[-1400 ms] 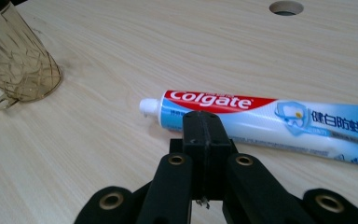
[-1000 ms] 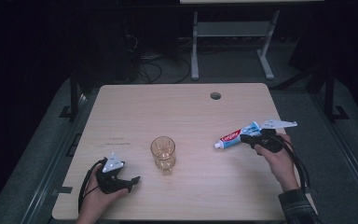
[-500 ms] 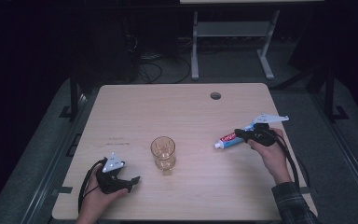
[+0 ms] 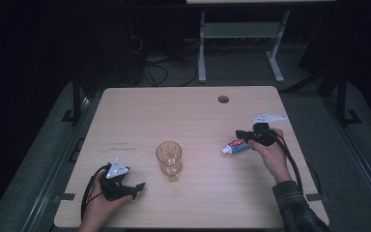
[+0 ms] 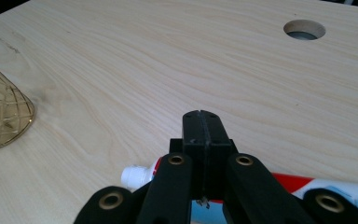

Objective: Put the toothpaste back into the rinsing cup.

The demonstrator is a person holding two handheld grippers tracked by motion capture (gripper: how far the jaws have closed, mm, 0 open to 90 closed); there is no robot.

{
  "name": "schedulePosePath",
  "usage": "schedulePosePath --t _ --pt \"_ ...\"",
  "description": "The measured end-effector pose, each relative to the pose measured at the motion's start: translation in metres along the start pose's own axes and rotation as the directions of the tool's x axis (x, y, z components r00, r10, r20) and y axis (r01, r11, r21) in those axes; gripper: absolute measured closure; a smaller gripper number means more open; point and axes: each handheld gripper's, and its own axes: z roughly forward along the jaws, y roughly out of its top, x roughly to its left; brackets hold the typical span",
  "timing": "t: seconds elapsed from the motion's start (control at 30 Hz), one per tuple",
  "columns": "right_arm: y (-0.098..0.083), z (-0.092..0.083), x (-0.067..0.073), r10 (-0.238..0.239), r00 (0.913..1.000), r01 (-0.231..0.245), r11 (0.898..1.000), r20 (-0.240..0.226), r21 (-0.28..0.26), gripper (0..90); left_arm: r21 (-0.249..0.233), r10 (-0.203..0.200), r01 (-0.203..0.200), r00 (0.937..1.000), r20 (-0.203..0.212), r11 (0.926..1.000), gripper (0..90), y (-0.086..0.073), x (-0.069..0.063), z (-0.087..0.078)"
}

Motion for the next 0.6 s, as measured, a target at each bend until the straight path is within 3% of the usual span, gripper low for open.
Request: schedulePosePath --t 0.6 --pt "-0.006 0.035 0.003 -0.014 0.9999 0.014 0.996 -0.006 0.086 89.8 0.001 0.001 -0.001 1.0000 -0.001 1.0000 12.9 0.000 0.000 0.000"
